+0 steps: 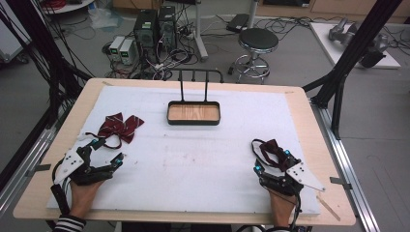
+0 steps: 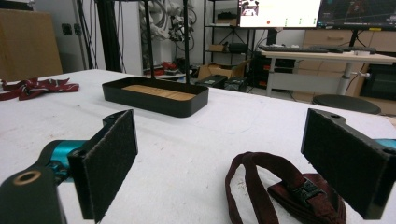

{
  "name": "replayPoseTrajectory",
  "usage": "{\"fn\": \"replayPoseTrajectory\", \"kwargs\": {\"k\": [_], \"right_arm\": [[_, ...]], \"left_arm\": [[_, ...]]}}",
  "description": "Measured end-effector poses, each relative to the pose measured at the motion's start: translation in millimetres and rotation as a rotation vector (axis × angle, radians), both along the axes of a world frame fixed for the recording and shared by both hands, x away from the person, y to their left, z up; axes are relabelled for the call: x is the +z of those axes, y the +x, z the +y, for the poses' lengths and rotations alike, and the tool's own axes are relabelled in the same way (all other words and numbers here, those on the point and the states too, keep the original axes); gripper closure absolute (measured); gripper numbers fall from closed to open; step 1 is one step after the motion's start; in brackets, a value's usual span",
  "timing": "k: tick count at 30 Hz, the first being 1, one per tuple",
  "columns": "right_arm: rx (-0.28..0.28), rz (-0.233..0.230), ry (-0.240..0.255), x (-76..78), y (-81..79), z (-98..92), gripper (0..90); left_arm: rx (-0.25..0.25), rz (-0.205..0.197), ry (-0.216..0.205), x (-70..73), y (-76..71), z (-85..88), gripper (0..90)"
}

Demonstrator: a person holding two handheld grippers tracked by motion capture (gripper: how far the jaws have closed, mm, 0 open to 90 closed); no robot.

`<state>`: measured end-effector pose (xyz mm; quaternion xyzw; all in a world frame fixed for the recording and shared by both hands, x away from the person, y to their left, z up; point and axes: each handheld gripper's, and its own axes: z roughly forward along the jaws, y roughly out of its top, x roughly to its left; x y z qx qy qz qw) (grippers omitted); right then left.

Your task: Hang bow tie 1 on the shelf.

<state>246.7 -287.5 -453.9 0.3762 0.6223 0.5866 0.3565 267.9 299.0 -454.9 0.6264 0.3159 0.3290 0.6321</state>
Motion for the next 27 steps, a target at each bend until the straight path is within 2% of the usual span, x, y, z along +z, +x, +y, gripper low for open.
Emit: {"fn": "replayPoseTrajectory", "kwargs": {"k": [20,27], "right_arm": [[0.003,0.004,-0.008,0.3,0.4,0.6,9.9],[0.003,0.004,-0.004,0.3,0.6,0.3,9.9]], "left_arm": [[-0.016,0.014,0.014,1.2,0.8,-0.8,13.6],[-0.028,0.027,0.047,10.1,3.0,2.7,13.6]]}}
